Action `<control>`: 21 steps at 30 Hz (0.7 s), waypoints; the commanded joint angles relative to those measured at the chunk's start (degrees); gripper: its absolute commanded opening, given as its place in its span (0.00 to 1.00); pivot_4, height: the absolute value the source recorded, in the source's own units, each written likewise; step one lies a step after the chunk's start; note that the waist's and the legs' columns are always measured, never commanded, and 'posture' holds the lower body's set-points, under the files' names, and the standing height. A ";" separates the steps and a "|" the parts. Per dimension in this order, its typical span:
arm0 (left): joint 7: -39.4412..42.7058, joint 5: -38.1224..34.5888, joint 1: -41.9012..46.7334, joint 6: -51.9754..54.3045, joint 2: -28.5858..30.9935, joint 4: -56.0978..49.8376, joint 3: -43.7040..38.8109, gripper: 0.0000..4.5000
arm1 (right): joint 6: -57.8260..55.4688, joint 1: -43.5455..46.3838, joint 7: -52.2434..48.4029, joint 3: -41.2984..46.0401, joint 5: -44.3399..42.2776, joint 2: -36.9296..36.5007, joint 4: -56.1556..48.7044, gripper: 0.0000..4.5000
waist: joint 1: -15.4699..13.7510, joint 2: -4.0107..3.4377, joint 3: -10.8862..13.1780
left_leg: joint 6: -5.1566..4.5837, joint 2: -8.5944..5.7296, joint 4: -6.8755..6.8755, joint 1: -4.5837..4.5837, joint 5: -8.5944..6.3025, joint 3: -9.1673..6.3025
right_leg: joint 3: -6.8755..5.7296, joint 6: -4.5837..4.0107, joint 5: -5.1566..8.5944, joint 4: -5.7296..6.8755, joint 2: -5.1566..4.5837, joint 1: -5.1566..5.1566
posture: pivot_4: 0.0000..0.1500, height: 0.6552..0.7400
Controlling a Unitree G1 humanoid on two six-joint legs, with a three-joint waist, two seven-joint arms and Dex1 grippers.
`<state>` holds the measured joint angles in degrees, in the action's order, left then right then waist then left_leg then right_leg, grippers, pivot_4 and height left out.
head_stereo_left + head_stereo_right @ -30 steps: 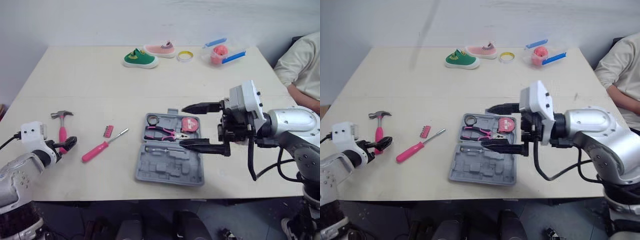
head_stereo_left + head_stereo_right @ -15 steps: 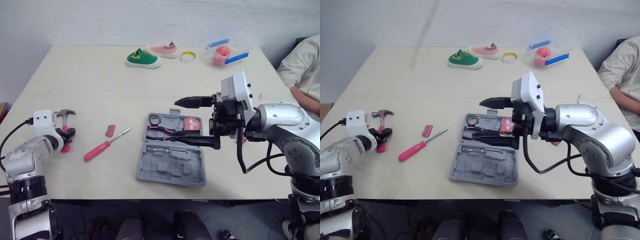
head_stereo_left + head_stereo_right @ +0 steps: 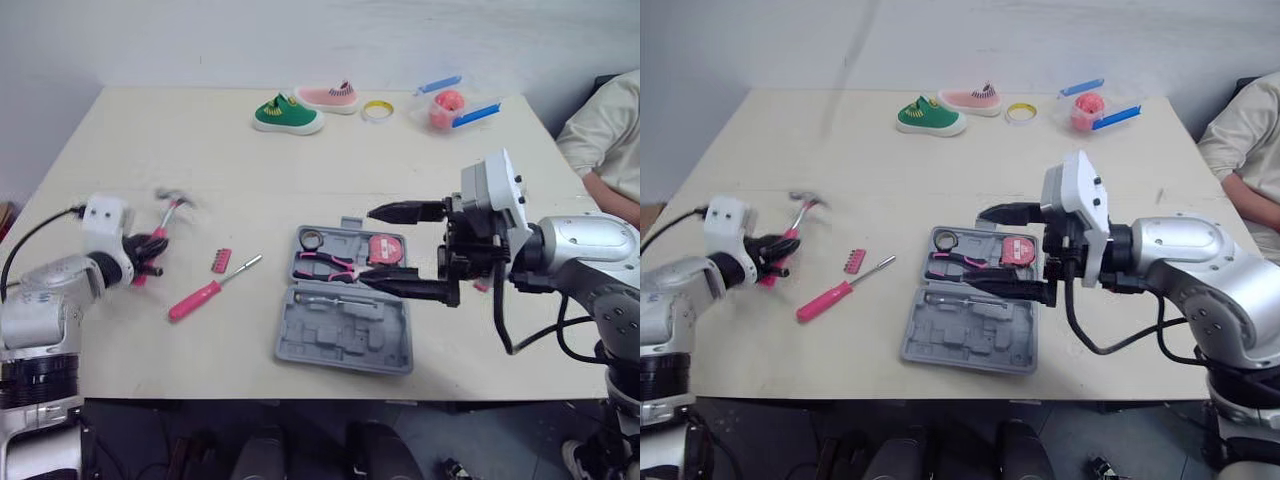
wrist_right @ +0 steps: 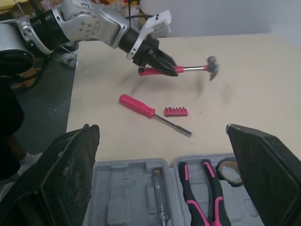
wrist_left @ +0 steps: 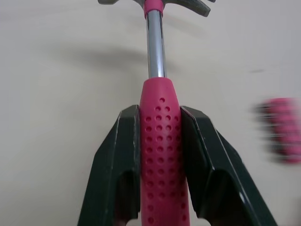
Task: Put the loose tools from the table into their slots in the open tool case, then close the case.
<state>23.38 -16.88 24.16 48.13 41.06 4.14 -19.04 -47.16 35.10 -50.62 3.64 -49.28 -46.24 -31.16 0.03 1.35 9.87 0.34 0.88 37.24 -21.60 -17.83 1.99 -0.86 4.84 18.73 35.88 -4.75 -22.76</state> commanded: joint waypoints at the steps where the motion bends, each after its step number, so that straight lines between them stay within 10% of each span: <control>1: 28.68 -8.31 4.08 -4.71 9.18 -20.39 16.52 0.13 | -3.70 -10.01 -3.93 7.58 -4.19 -8.14 -6.43 1.00 | 0.01 0.00 0.00 | 0.00 0.00 -0.05 -0.03 -0.01 -0.01 | -0.01 0.00 0.00 -0.02 -0.02 0.00 | 1.00 1.00; 12: 45.57 0.38 19.88 -10.62 4.01 -18.81 44.49 0.13 | -3.57 -35.07 -1.71 17.65 -1.57 -12.38 -15.18 1.00 | 0.05 -0.43 0.27 | -0.46 0.04 0.14 0.10 -0.14 0.33 | 0.21 0.01 0.00 0.01 0.33 0.12 | 1.00 1.00; 21: 44.63 7.99 23.42 -12.08 -3.71 -13.50 50.59 0.13 | -1.35 -41.23 2.18 19.12 0.72 -11.36 -18.40 1.00 | -0.03 -0.38 0.30 | -0.58 -0.01 0.32 0.08 -0.06 0.20 | 0.25 0.13 -0.07 0.11 0.36 0.18 | 1.00 1.00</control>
<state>67.22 -9.55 46.52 36.83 37.31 -8.15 32.06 -49.53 -5.93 -48.99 20.77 -48.12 -57.79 -47.48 0.00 0.98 10.17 -0.25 0.86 37.56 -21.52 -17.89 2.20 -0.60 4.99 18.66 35.99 -4.39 -22.58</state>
